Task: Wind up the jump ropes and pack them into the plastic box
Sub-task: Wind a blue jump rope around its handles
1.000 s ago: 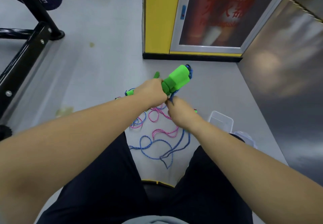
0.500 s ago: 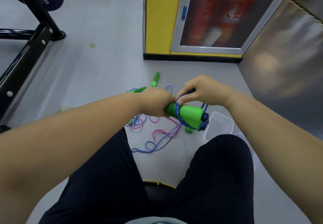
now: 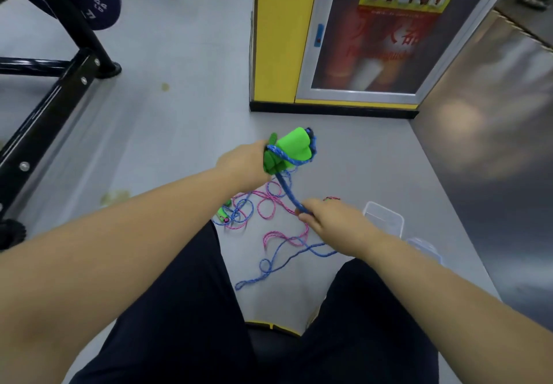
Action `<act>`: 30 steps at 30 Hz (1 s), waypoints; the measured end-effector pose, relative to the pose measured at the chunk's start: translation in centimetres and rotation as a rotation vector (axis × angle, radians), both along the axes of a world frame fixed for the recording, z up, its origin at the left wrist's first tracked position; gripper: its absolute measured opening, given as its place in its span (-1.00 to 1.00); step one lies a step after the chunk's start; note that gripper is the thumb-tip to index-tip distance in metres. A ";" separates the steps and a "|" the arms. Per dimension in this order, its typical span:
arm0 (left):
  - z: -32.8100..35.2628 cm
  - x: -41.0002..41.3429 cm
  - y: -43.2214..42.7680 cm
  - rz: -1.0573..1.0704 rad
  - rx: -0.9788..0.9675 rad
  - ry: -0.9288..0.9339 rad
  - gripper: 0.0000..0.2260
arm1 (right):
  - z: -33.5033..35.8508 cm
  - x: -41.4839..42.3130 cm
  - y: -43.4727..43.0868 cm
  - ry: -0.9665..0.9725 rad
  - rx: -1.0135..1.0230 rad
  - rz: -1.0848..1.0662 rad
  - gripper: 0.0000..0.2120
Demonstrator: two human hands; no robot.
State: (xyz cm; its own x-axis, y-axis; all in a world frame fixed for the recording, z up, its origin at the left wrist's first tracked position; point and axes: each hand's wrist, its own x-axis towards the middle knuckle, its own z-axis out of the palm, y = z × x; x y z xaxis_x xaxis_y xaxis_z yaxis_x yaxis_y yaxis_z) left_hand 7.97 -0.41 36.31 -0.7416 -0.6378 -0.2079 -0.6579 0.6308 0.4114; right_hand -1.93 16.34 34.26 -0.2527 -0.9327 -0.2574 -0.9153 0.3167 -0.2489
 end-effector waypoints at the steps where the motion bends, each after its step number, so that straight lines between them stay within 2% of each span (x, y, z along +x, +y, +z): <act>1: 0.0 0.0 0.0 -0.039 -0.143 -0.116 -0.60 | 0.9 0.1 -0.3 0.070 -0.008 0.048 -0.69; 3: 0.0 -0.1 0.6 -0.144 -0.349 -0.290 -0.65 | 2.9 0.0 -1.0 0.204 -0.041 0.134 -0.68; 6: 0.1 -0.8 2.2 -0.352 -0.517 -0.347 -0.75 | 6.3 -1.2 -2.4 0.348 -0.104 0.228 -0.69; 8: 0.4 -1.4 3.3 -0.503 -0.567 -0.351 -0.77 | 8.1 -2.2 -3.3 0.338 -0.152 0.263 -0.71; 10: 0.7 -1.6 4.1 -0.619 -0.580 -0.348 -0.83 | 9.3 -3.5 -3.6 0.177 -0.205 0.257 -0.75; 12: 1.2 -1.4 4.5 -0.613 -0.475 -0.228 -0.88 | 9.1 -5.2 -3.5 -0.042 -0.225 0.169 -0.82; 15: 2.5 -0.9 4.7 -0.542 -0.188 -0.018 -0.75 | 7.7 -6.5 -2.8 -0.395 -0.221 -0.070 -0.89; 18: 3.6 -0.4 5.0 -0.455 0.051 0.153 -0.68 | 5.3 -6.2 -1.0 -0.796 -0.272 -0.410 -0.80; 20: 3.8 -0.2 4.7 -0.389 0.128 0.196 -0.65 | 3.3 -5.6 0.3 -0.800 -0.197 -0.482 -0.77; 21: 3.7 -0.1 4.4 -0.357 0.145 0.209 -0.62 | 2.4 -5.5 0.8 -0.776 -0.165 -0.426 -0.87; 22: 3.6 0.0 4.2 -0.321 0.161 0.221 -0.57 | 1.8 -5.2 1.0 -0.800 -0.148 -0.378 -0.87; 24: 3.7 0.1 3.8 -0.275 0.174 0.242 -0.48 | 0.8 -4.9 0.5 -1.000 -0.113 -0.431 -0.69; 25: 4.0 0.0 3.6 -0.278 0.156 0.244 -0.48 | 0.6 -4.6 0.2 -1.006 -0.085 -0.456 -0.67; 27: 5.0 -0.5 3.0 -0.292 0.115 0.233 -0.57 | 0.4 -4.4 -0.3 -0.916 -0.055 -0.461 -0.70; 29: 7.3 -1.2 2.2 -0.294 0.084 0.212 -0.67 | 1.0 -4.2 -0.8 -0.857 -0.136 -0.461 -0.81; 30: 8.5 -1.6 1.8 -0.298 0.082 0.196 -0.72 | 1.4 -4.2 -1.2 -0.883 -0.220 -0.467 -0.81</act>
